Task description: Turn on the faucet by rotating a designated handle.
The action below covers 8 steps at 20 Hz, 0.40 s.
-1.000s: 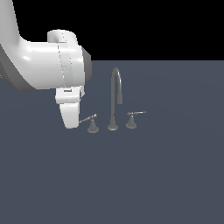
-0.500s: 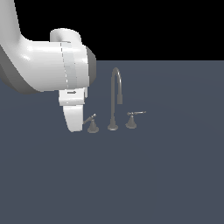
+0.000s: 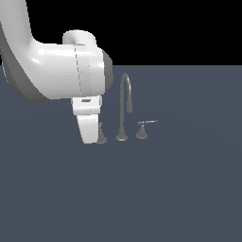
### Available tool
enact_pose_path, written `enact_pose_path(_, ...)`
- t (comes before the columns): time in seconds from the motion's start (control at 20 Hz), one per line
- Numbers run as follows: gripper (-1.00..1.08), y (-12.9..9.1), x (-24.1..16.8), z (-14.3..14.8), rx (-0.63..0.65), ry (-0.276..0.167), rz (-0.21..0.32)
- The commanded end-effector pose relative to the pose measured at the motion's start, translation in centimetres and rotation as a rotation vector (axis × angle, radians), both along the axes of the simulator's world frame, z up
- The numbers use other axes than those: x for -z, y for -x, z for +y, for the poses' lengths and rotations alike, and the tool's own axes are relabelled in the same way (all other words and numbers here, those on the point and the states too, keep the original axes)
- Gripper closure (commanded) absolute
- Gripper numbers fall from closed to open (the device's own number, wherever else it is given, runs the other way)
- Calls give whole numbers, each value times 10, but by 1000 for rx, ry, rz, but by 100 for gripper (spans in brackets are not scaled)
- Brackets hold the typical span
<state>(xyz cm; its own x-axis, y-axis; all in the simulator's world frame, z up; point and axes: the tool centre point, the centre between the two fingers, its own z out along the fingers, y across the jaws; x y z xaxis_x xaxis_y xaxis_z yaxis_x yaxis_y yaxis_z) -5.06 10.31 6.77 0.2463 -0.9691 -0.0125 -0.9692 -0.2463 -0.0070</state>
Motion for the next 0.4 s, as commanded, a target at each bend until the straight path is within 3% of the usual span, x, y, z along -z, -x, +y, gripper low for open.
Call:
enact_pose_path(0.0,108,-7,2,-24,26,6,2)
enact_pose_path(0.35,108,-22,2,-65,55,13,4)
